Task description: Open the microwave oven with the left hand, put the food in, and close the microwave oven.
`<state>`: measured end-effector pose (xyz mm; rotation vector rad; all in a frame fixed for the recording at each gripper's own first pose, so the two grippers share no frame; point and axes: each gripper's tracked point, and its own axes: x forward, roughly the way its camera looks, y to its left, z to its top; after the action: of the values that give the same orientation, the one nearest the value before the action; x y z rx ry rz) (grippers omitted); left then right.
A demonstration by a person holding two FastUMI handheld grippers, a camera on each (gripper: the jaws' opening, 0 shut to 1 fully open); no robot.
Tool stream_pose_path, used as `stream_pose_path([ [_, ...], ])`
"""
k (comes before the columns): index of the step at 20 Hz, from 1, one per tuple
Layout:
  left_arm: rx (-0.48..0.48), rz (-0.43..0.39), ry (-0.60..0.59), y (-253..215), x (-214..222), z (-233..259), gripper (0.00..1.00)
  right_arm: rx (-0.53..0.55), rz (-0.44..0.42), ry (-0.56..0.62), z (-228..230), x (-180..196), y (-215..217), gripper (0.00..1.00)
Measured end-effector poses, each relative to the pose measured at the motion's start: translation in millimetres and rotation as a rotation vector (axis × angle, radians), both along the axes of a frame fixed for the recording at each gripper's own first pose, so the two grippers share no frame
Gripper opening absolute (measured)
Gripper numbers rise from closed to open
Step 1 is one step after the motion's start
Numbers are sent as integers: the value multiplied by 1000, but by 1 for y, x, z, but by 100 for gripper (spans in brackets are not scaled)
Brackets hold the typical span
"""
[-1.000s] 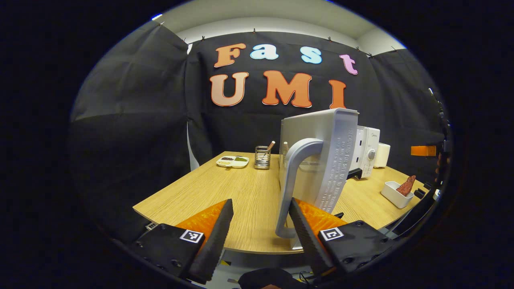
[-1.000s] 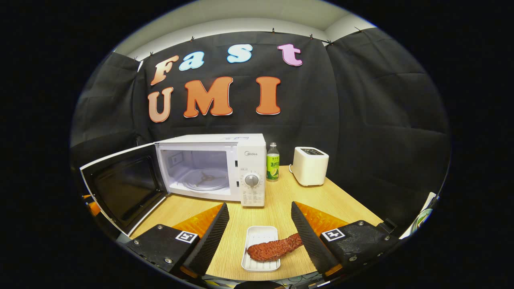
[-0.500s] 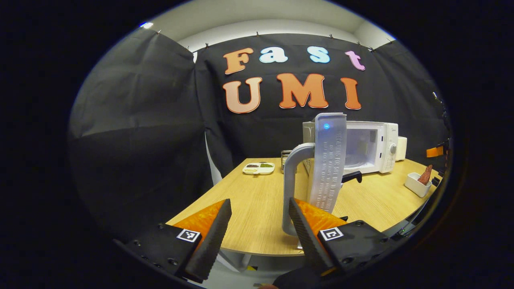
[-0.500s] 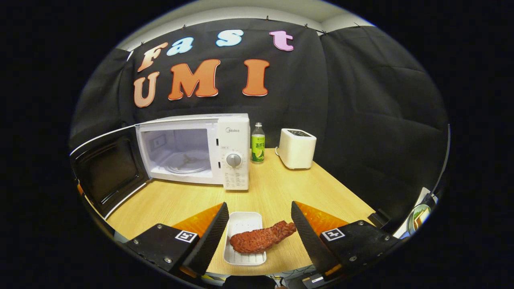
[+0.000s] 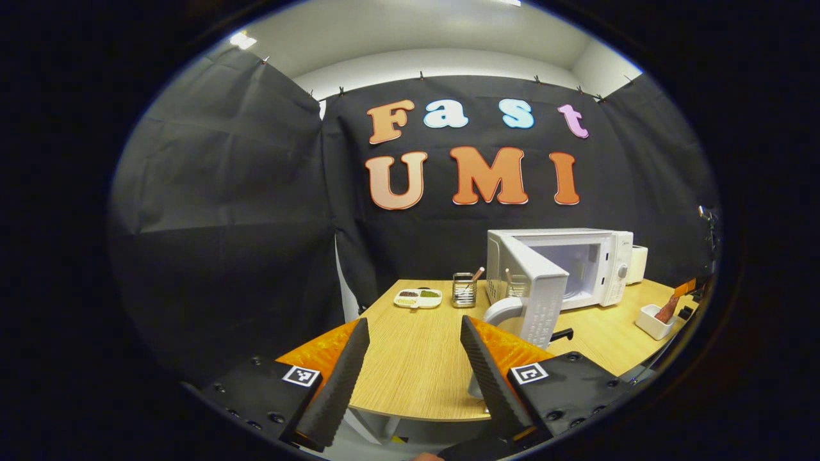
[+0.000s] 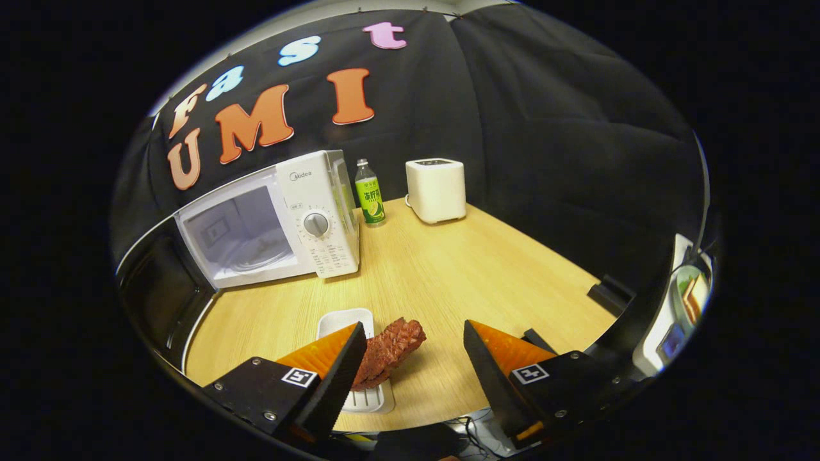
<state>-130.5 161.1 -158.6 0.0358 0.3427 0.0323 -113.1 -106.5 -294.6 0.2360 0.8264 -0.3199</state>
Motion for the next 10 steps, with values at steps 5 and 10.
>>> stream_pose_path([
  [5, 29, 52, 6, 22, -3, -2, 93, 113, -77, -11, -18, 11, 9, 75],
  [10, 9, 111, 53, 41, -3, -23, 93, 254, -168, -42, -20, 13, 22, 42],
])
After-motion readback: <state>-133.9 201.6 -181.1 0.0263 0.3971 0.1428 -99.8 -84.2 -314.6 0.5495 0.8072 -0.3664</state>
